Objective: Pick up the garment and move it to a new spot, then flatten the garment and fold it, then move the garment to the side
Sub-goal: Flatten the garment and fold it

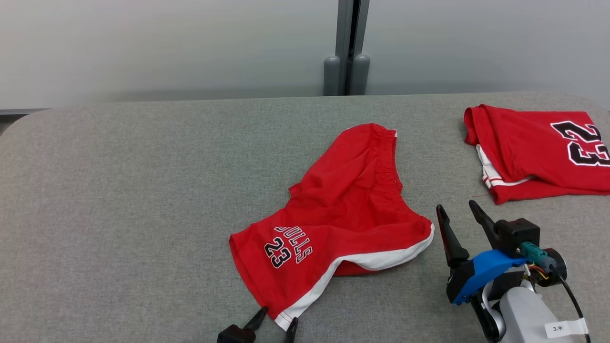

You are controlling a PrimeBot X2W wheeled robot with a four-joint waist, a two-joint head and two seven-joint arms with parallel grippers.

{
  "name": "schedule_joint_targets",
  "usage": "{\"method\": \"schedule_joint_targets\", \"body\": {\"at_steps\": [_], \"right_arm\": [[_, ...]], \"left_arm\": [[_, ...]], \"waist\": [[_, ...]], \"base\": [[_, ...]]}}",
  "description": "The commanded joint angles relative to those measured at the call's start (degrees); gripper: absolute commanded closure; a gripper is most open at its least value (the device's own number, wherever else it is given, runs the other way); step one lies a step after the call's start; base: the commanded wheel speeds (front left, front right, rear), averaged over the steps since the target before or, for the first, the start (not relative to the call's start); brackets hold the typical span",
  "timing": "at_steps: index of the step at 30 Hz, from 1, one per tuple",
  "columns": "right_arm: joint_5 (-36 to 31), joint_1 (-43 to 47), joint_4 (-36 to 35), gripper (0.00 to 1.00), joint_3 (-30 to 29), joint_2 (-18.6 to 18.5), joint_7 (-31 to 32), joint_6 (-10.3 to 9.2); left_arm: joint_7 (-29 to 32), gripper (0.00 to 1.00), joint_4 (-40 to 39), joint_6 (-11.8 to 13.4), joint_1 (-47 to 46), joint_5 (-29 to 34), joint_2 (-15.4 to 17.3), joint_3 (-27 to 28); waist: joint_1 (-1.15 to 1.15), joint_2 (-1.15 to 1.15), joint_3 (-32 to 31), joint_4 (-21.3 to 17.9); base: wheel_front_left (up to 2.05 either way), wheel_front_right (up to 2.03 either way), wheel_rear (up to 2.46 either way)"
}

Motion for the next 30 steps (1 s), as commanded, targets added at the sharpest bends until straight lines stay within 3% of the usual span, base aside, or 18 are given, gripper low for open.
{"method": "schedule_joint_targets", "body": {"at_steps": [1,8,15,30], "right_arm": [[0.47,-1.49,1.03,0.0,0.18,0.02,-0.18,0.01],[0.49,-2.51,3.48,0.0,-0.17,-0.03,-0.18,0.01],[0.61,-3.54,6.0,0.0,-0.66,0.38,-0.18,0.01],[3.25,-8.81,18.93,0.0,0.84,1.56,-0.18,0.01]], "left_arm": [[-0.26,0.0,0.63,-0.06,-1.66,-0.53,0.14,0.02],[-0.05,0.0,2.41,-0.05,-2.12,-0.59,0.05,-0.1],[0.01,0.0,2.78,-0.09,-2.51,-2.36,-0.43,-4.25],[-0.08,0.0,0.79,-0.08,-7.47,-5.15,-0.53,-9.95]], "waist": [[-0.01,-0.01,0.67,0.22],[-0.01,-0.01,1.42,0.85],[-0.01,-0.01,1.74,1.24],[-0.01,-0.01,3.59,2.72]], "base": [[0.0,0.0,0.0],[0.0,0.0,0.0],[0.0,0.0,0.0],[0.0,0.0,0.0]]}}
